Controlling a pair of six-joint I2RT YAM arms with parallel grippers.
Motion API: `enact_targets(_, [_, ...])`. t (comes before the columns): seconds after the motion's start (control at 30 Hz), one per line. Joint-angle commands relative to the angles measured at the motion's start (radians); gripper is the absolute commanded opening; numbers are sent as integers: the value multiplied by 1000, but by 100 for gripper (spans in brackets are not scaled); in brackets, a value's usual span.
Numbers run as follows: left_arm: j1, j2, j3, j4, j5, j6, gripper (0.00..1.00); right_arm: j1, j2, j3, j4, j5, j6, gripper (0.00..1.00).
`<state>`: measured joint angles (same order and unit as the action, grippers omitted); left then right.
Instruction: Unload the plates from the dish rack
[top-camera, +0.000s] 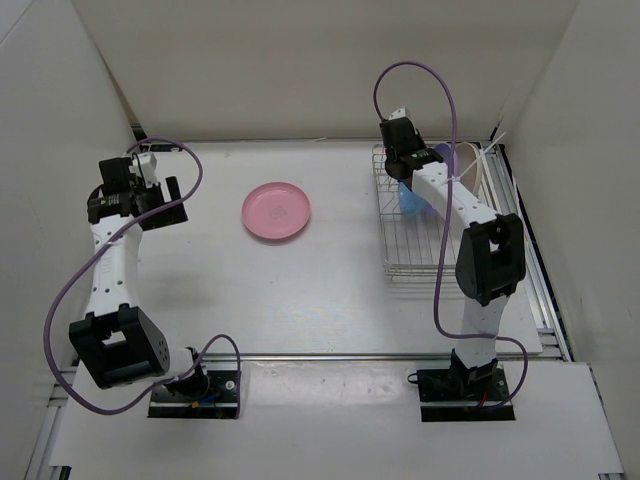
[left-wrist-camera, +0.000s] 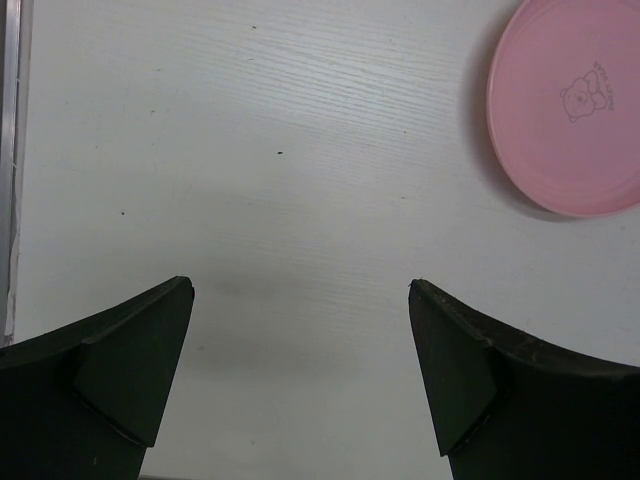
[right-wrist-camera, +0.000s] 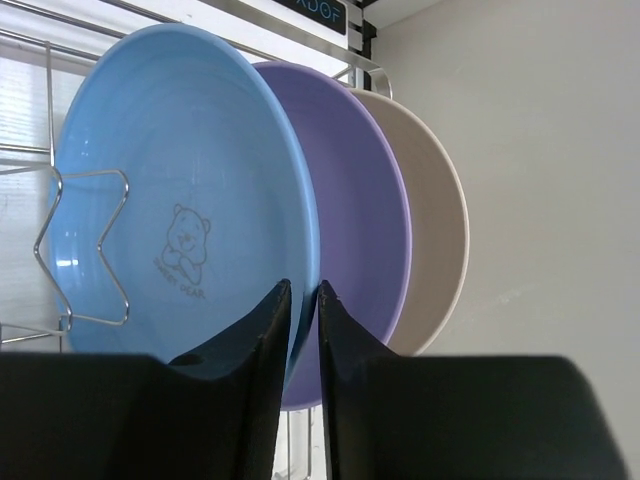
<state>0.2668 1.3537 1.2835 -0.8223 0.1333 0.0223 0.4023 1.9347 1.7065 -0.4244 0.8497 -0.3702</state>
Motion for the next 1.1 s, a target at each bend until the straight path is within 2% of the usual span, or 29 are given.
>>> enact_targets(0.0, [8,-4,-4,18,38,11,100,3,1,44,32,42,-1,15])
enact_targets(0.17, [8,-4,-13,18,38,11,100,3,-8,44,32,78,-12,7])
enact_targets(0.23, [17,-4,-13,18,49,11,100,3,-17,44,41,90,-12,0])
enact_targets(0.57, [17,15,-3,18,68,11,100,21,-49,35,111,187,-134,0])
enact_targets(0.77, [17,-5,-12,18,77,31,100,53,-126,61,194,244,-286,0])
enact_targets(0.87, [17,-27,-33,31,77,31,100,53,-173,47,291,267,-373,0])
enact_targets(1.07, [-1,-77,-61,66,133,51,100,53,-253,35,345,276,-406,0])
